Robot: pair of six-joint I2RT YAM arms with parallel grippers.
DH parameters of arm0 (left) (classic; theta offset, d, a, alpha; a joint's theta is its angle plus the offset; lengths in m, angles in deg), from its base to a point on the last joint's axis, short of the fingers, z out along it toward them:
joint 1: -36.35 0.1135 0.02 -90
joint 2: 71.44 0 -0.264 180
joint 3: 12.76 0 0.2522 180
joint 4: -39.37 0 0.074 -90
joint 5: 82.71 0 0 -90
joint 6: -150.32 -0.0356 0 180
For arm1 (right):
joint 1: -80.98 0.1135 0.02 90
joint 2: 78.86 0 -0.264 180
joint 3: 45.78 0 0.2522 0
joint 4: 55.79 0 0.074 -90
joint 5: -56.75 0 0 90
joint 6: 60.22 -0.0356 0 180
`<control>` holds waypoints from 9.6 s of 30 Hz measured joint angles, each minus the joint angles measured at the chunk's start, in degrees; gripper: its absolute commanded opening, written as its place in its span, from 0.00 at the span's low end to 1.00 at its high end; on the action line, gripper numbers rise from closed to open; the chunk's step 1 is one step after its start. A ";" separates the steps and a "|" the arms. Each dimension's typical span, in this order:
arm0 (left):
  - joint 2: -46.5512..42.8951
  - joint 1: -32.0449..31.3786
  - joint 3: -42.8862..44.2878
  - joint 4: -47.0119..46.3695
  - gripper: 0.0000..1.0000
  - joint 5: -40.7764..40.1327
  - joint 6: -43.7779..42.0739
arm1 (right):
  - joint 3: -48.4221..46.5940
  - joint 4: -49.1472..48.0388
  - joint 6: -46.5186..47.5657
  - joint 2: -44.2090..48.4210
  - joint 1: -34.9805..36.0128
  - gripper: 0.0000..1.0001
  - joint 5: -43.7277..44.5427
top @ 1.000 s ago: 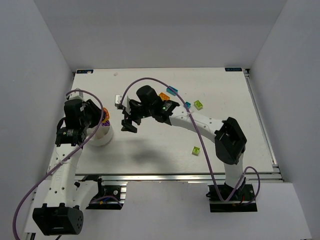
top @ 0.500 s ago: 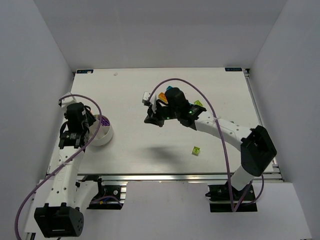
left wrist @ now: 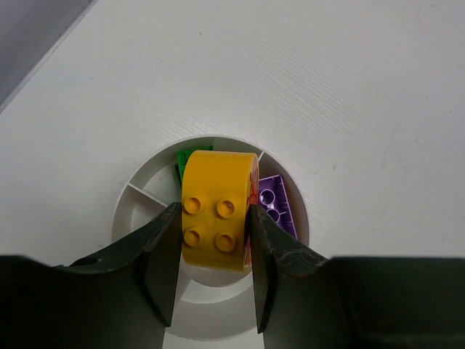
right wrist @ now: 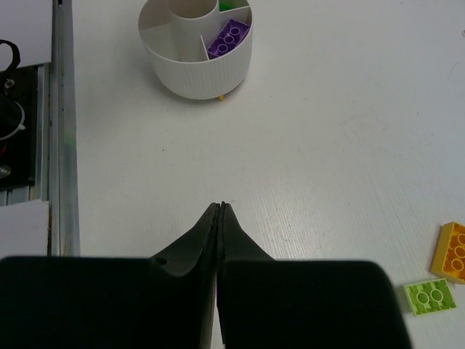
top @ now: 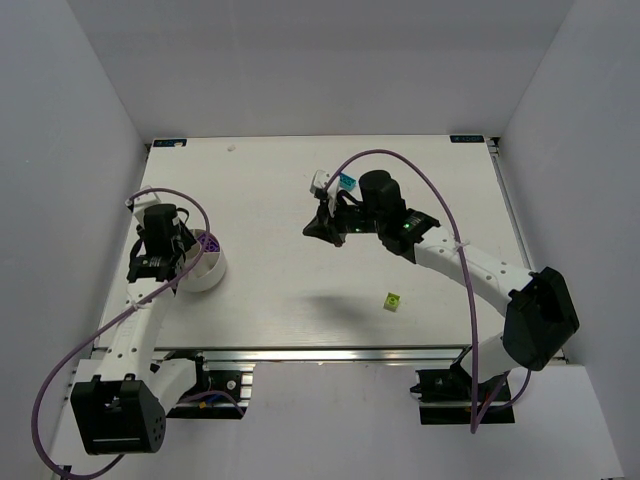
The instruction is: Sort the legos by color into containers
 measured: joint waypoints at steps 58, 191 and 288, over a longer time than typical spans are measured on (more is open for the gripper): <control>-7.58 -0.52 0.28 -8.04 0.88 43.82 -6.47 | 0.52 13.60 -9.75 4.74 -21.53 0.56 7.06; 16.63 -25.03 5.51 -21.99 0.91 61.37 19.10 | 4.66 28.15 27.50 6.82 -16.17 0.05 -10.56; 27.71 9.35 25.86 23.71 0.00 8.68 9.38 | 16.28 11.52 8.39 21.03 -13.25 0.00 9.25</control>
